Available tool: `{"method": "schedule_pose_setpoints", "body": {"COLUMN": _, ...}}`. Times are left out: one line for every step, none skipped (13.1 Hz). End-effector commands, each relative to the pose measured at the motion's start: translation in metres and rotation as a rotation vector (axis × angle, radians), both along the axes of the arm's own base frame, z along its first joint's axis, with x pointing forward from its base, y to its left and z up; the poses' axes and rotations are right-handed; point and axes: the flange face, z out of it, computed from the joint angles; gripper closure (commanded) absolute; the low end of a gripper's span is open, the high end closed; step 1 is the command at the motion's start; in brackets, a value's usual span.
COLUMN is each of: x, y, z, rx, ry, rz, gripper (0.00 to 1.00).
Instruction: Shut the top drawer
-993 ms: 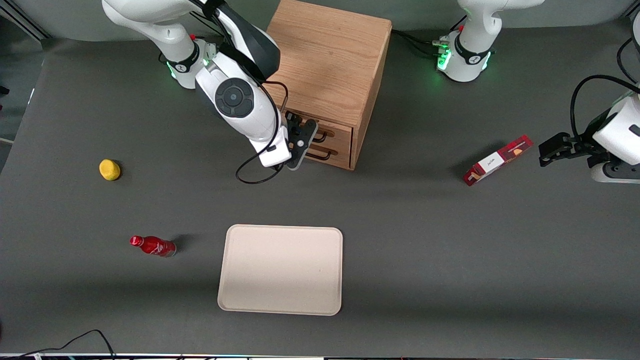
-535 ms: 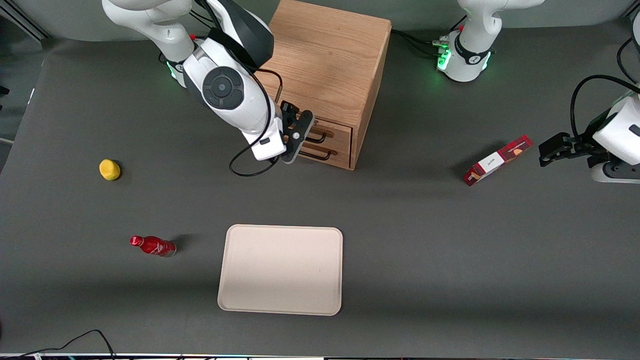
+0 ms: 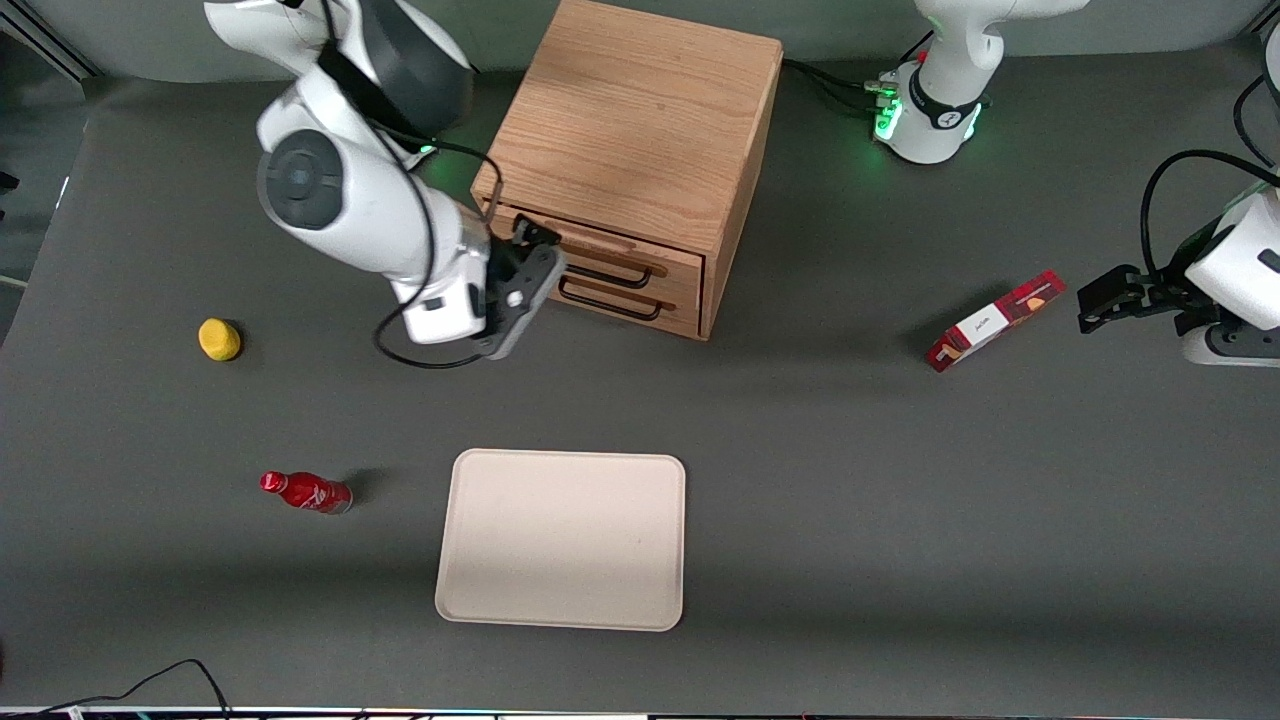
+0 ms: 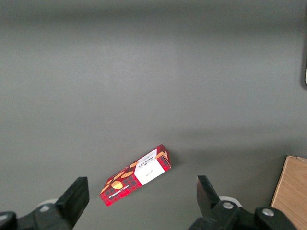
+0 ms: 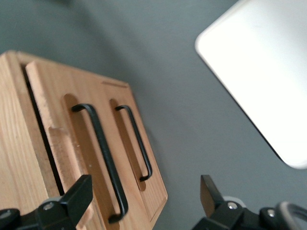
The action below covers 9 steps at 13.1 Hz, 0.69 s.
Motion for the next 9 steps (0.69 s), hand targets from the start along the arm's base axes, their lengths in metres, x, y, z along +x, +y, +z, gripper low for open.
{"method": "schedule_pose_setpoints", "body": {"x": -0.001, "y": -0.041, "z": 0.041, "rx": -0.03, "ry": -0.002, "rz": -0.236, "gripper": 0.0}}
{"method": "schedule_pose_setpoints", "body": {"x": 0.005, "y": -0.071, "z": 0.047, "rx": -0.05, "ry": -0.013, "rz": -0.307, "gripper": 0.0}}
{"method": "schedule_pose_setpoints", "body": {"x": 0.012, "y": -0.099, "z": 0.055, "rx": -0.051, "ry": -0.026, "rz": -0.358, "gripper": 0.0}}
{"method": "schedule_pose_setpoints", "body": {"x": 0.017, "y": -0.127, "z": 0.063, "rx": -0.053, "ry": -0.038, "rz": -0.41, "gripper": 0.0}}
{"method": "schedule_pose_setpoints", "body": {"x": 0.018, "y": -0.153, "z": 0.069, "rx": -0.067, "ry": -0.03, "rz": -0.463, "gripper": 0.0}}
{"method": "schedule_pose_setpoints", "body": {"x": 0.016, "y": -0.175, "z": 0.079, "rx": -0.091, "ry": -0.044, "rz": -0.523, "gripper": 0.0}}
{"method": "schedule_pose_setpoints", "body": {"x": 0.014, "y": -0.2, "z": 0.085, "rx": -0.134, "ry": -0.066, "rz": -0.582, "gripper": 0.0}}
{"method": "schedule_pose_setpoints", "body": {"x": 0.013, "y": -0.224, "z": 0.09, "rx": -0.145, "ry": -0.073, "rz": -0.629, "gripper": 0.0}}
{"method": "schedule_pose_setpoints", "body": {"x": 0.011, "y": -0.246, "z": 0.09, "rx": -0.161, "ry": -0.053, "rz": -0.663, "gripper": 0.0}}
